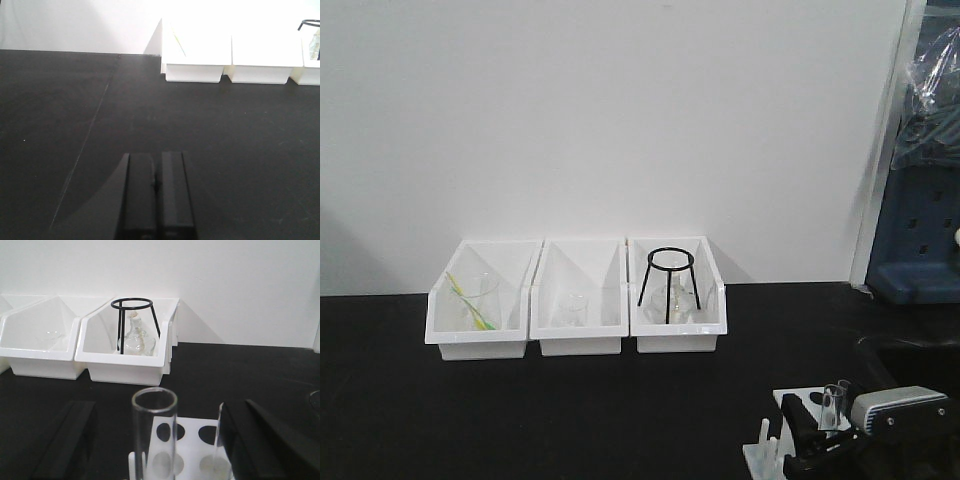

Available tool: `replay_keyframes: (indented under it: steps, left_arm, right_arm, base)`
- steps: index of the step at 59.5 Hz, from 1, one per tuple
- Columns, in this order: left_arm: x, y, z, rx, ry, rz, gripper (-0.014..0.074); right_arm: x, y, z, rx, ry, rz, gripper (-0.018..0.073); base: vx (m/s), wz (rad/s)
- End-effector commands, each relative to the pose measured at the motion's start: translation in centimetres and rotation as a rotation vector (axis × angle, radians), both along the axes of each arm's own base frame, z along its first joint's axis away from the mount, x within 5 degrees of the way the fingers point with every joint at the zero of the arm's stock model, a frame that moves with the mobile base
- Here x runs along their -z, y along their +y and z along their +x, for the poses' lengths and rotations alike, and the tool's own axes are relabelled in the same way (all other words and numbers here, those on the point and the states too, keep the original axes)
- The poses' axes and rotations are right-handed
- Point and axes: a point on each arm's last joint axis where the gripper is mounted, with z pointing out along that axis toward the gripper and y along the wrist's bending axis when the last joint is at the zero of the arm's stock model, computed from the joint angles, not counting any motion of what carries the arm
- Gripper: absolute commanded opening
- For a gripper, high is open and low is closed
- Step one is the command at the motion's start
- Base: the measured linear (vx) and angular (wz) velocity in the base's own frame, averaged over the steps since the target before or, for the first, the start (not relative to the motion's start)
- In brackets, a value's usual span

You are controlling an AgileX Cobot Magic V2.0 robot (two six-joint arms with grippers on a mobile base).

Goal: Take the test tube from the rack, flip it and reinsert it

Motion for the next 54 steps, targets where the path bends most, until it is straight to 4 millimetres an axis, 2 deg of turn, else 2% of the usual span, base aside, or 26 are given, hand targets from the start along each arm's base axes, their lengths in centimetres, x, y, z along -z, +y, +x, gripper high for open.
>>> replay_keyframes:
  steps: [1,10,17,23,35,42,46,54]
  left_arm:
    - [-0.7,-0.1,0.0,0.012,-0.088,-0.001,-0.0006]
    - [-0.7,-0.1,0.0,0.012,-0.088,-0.001,-0.0006]
    - [-0.7,-0.1,0.0,0.012,-0.088,-0.001,-0.0006]
    - [-0.7,-0.1,0.0,0.012,-0.088,-0.001,-0.0006]
    - [-0.7,-0.1,0.0,0.012,-0.088,-0.001,-0.0006]
    - [-0.7,-0.1,0.0,0.012,-0.088,-0.001,-0.0006]
    - [-0.7,-0.1,0.0,0.012,-0.088,-0.001,-0.0006]
    - [-0.7,-0.1,0.0,0.012,-0.088,-0.001,-0.0006]
  right_arm:
    - [-1.7,0.1,0.5,-0.002,-0.125,0.026,0.0553]
    - [-0.8,0.2,0.7,-0.002,-0.1,0.02,0.0552]
    - [-0.8,0.2,0.7,-0.002,-0.118,0.024,0.0517]
    - [-0.9,0.2,0.7,-0.005,-0.127,0.025,0.0433]
    - [-0.9,0.2,0.7,-0.005,-0.123,0.024,0.0159]
    - [-0.9,0.2,0.7,-0.006,-0.123,0.024,0.0029]
    - [-0.9,0.2,0.7,-0.008,-0.123,0.023,-0.0015]
    - [-1.1,0.2,0.6,-0.008,-0.123,0.023,-0.0014]
  base:
    - [0.0,0.0]
    - [0.0,0.0]
    - [0.0,0.0]
    - [0.0,0.0]
    - [0.0,0.0]
    - [0.0,0.0]
    - [0.0,0.0]
    - [0.0,0.0]
